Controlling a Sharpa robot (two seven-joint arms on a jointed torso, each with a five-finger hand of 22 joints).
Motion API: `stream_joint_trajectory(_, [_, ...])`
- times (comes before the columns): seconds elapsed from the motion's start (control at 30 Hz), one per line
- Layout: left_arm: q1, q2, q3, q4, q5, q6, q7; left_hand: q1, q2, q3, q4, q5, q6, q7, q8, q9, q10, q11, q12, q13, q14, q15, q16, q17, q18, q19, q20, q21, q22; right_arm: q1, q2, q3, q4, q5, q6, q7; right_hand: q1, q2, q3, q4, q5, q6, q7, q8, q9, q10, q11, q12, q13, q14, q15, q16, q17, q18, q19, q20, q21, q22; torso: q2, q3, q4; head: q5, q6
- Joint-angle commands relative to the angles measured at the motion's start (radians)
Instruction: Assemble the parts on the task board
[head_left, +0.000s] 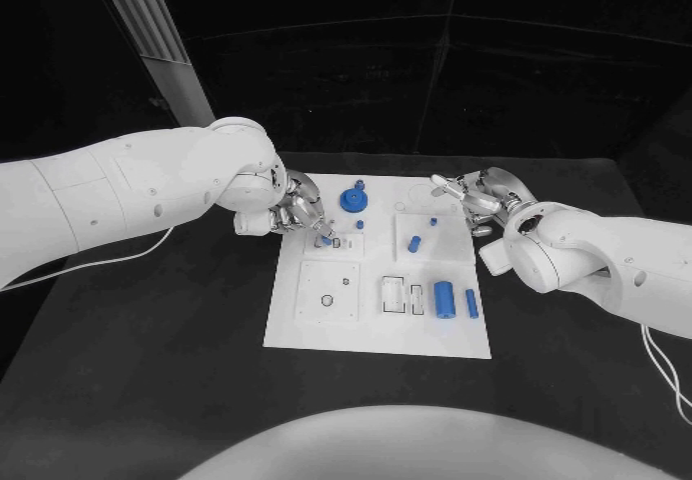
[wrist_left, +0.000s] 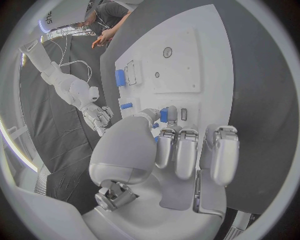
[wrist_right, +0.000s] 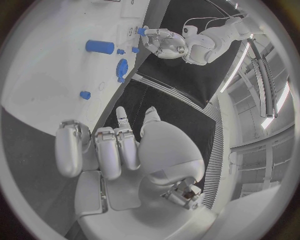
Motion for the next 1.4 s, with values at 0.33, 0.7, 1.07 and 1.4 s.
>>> stream_joint_trajectory(0.33, [-0.007,0.03,0.0,-0.037,0.009,0.023,-0.008,0.003,0.008,0.012,-0.002,-0.004,0.003,0.001,-0.007,0.001,0.104,-0.007,0.002,0.263,0.106,-0.01,0.002,0.263,-0.007,0.107,-0.007,0.004,0.263,0.001,0.003,0.0,0.005,-0.003,-0.024,0.016,0.018,-0.002,-0.006,0.001,0.006,0.0,-0.002,0.003,0.0,0.104,-0.008,0.003,0.263,0.108,-0.008,0.002,0.263,0.02,0.001,-0.005,-0.007,0.154,0.0,0.0001,0.002,-0.004,-0.004])
stream_joint_trajectory(0.7, [-0.012,0.049,0.0,-0.055,0.009,0.031,-0.006,0.01,0.011,0.026,-0.009,0.006,0.001,0.003,-0.011,0.003,0.104,-0.006,0.002,0.263,0.106,-0.01,0.002,0.263,-0.007,0.107,-0.008,0.004,0.263,0.001,0.006,0.0,0.005,-0.009,-0.024,0.016,0.018,-0.002,-0.006,0.001,0.006,0.0,-0.002,0.003,0.0,0.104,-0.008,0.003,0.263,0.108,-0.008,0.002,0.263,0.02,0.001,-0.005,-0.007,0.154,-0.001,0.0,0.0005,-0.002,-0.008])
stream_joint_trajectory(1.07, [-0.017,0.056,0.0,-0.065,0.009,0.02,-0.012,0.012,0.009,0.035,-0.012,0.019,0.0,0.004,-0.013,0.005,0.104,-0.005,0.002,0.263,0.106,-0.01,0.002,0.263,-0.007,0.107,-0.008,0.004,0.263,0.001,0.009,0.0,0.005,-0.017,-0.021,0.014,0.019,-0.002,-0.006,0.001,0.007,0.0,-0.002,0.002,-0.001,0.104,-0.008,0.003,0.263,0.108,-0.008,0.002,0.263,0.02,0.0,-0.005,-0.008,0.153,-0.001,0.0003,0.0003,-0.008,-0.009])
stream_joint_trajectory(1.4, [-0.02,0.062,0.0,-0.072,0.009,0.018,-0.02,0.011,0.009,0.036,-0.013,0.021,0.0,0.005,-0.013,0.005,0.104,-0.005,0.002,0.263,0.106,-0.01,0.002,0.263,-0.007,0.107,-0.008,0.004,0.263,0.001,0.01,0.0,0.005,-0.017,-0.018,0.016,0.023,-0.003,-0.008,0.003,0.0,-0.001,-0.002,0.002,-0.002,0.104,-0.008,0.003,0.263,0.108,-0.008,0.002,0.263,0.02,0.001,-0.006,-0.008,0.153,-0.001,0.0015,0.0006,-0.013,-0.009])
